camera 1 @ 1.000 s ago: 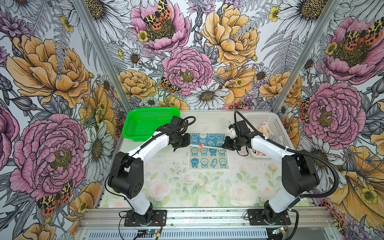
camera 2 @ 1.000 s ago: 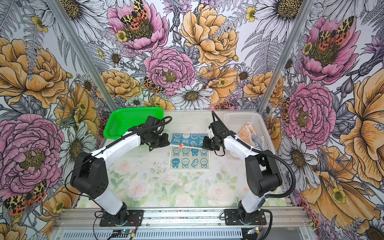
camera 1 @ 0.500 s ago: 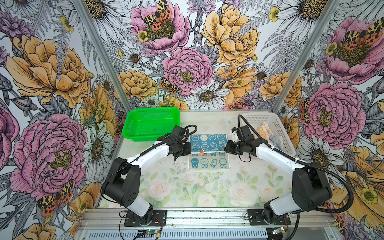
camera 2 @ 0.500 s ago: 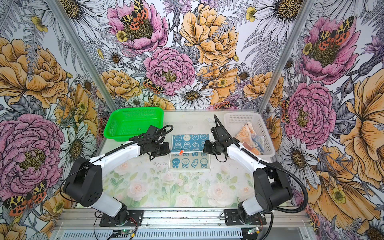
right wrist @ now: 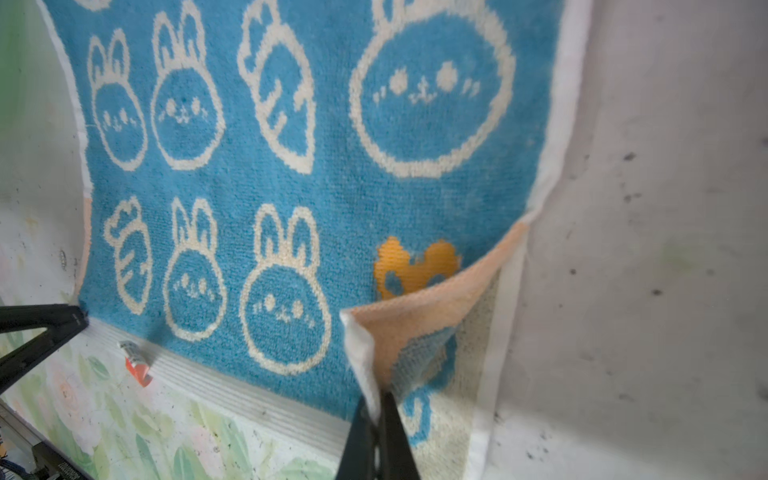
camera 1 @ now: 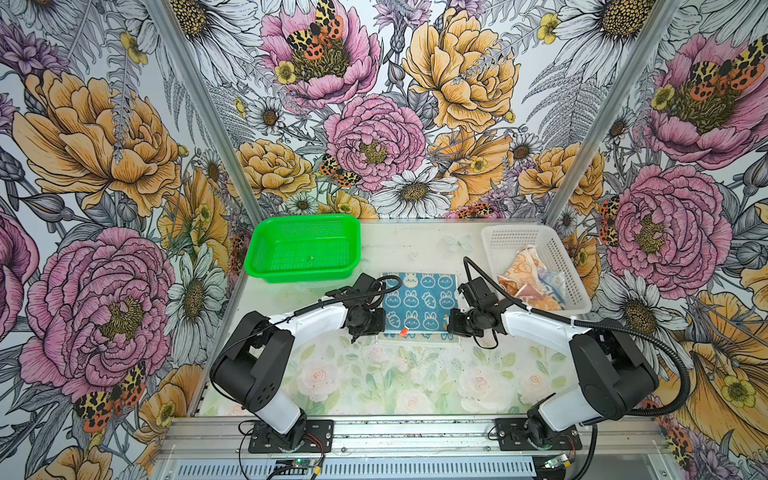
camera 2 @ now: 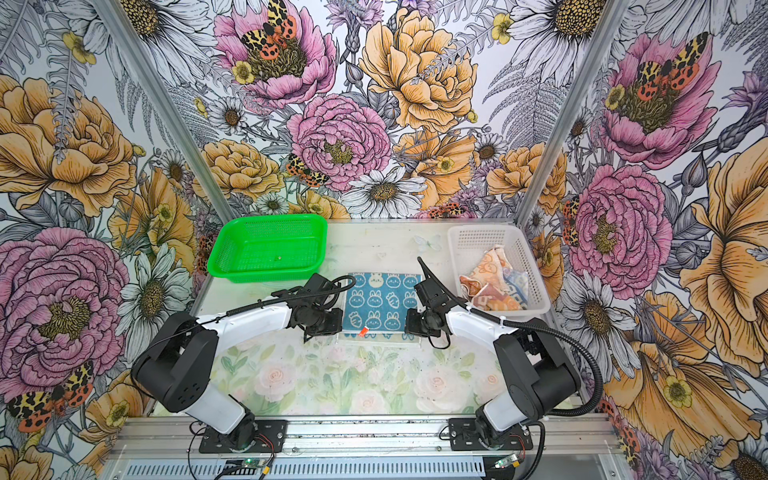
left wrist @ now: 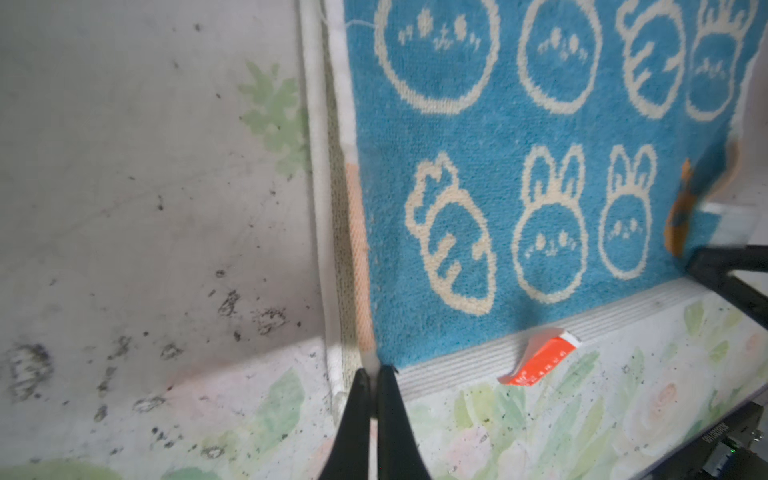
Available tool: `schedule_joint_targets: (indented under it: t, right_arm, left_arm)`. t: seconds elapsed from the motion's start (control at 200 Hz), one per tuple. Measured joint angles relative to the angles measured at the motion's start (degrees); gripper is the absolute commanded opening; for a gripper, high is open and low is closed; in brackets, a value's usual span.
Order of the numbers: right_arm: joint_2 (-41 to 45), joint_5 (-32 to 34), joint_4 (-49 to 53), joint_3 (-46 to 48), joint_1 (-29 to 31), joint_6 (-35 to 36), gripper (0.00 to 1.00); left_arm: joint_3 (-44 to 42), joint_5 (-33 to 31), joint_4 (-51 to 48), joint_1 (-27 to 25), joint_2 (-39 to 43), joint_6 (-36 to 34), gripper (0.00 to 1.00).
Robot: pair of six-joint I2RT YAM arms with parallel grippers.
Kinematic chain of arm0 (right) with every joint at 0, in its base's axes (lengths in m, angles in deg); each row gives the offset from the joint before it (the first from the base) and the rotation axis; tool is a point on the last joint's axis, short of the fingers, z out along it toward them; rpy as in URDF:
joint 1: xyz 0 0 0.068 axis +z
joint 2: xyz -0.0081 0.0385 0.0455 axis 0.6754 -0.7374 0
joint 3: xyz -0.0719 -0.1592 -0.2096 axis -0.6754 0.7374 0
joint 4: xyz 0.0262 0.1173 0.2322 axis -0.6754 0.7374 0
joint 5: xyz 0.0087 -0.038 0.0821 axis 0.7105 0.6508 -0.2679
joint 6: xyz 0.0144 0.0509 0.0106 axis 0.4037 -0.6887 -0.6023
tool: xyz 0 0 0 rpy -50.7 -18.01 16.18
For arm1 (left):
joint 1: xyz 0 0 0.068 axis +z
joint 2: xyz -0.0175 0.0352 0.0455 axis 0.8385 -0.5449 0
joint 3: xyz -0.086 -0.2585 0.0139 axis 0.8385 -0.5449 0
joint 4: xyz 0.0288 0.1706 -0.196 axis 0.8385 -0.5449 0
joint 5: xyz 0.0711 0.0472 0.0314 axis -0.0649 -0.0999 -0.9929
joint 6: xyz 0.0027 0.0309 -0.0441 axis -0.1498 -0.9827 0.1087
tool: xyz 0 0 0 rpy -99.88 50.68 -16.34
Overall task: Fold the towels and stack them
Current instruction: 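Lower the held edge with both grippers, folding it over the farther half, then press the folded edge down with both grippers and open them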
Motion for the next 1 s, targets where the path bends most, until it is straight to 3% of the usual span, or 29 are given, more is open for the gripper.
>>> schedule_joint_targets:
  t: [0.23,0.38,0.535,0.716,1.001]
  right_arm:
    - [-0.37,1.11,-1.46,0.70,0.37,-0.79,0.10]
    - [-0.37,2.80,-1.16,1.18,0.22,-1.09,0.22]
    - [-0.37,3.74,-0.79,1.27,0.20,-1.25,0.24]
    - [-0.35,4.11,-0.46,1.29,0.20,-1.27,0.23]
    - [1.55,4.50,-0.31,1.29,0.20,-1.92,0.03]
  left_arm:
    - [0.59,-1.22,-0.07,-0.15,-1.29,0.13,0.00]
    - [1.16,-2.54,-0.33,-0.13,-1.70,0.13,0.00]
    - [1.18,-3.10,-0.50,-0.13,-1.70,0.13,0.00]
    - [1.18,-3.17,-0.57,-0.13,-1.70,0.13,0.00]
    - [1.95,-3.39,-1.11,-0.13,-1.70,0.13,0.00]
